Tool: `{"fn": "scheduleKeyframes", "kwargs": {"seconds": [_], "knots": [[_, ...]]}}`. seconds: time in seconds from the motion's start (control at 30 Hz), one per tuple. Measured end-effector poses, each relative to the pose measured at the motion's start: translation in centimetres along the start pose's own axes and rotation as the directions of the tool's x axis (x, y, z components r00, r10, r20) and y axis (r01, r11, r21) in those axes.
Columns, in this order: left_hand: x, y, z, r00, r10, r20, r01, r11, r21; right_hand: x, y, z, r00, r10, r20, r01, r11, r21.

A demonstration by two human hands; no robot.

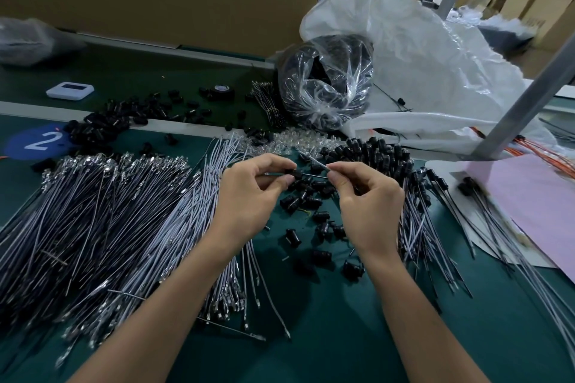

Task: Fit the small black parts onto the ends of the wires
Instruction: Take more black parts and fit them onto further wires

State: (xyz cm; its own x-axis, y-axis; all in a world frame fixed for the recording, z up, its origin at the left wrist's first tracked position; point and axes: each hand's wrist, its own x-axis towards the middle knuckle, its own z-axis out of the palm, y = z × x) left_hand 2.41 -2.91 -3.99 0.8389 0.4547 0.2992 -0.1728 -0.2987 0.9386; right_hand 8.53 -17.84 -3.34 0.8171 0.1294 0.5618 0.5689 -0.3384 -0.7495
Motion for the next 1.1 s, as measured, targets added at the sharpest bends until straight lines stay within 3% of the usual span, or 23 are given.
{"fn": "scheduleKeyframes", "kwargs": {"seconds": [0.17,0.47,0.67,0.83,1.1], "knots": [[-0.17,-0.13,0.31,1.000,-0.020,0.020,0.021,0.998,-0.055,-0.12,-0.01,0.27,1.000,-0.007,0.005,0.007,1.000,0.006],[0.02,0.20,0.08,0.986,-0.135,0.094,0.162,0.894,-0.418,-0.36,-0.35,0.43,0.999,0.010,0.036,-0.012,0.999,0.052],[-0.25,0.25,0.48,0.974,-0.167,0.154,0.217,0.890,-0.402,-0.70,-0.53,0.74,0.997,0.006,0.075,-0.010,0.998,0.061],[-0.21,0.24,0.40,0.949,-0.214,0.231,0.302,0.827,-0.474,-0.51,-0.42,0.70,0.998,0.025,0.053,-0.028,0.998,0.060],[0.26,-0.16,-0.44,0.942,-0.317,0.105,0.317,0.750,-0.580,-0.04,-0.52,-0.15,0.997,-0.070,-0.039,0.068,0.997,-0.048]]}}
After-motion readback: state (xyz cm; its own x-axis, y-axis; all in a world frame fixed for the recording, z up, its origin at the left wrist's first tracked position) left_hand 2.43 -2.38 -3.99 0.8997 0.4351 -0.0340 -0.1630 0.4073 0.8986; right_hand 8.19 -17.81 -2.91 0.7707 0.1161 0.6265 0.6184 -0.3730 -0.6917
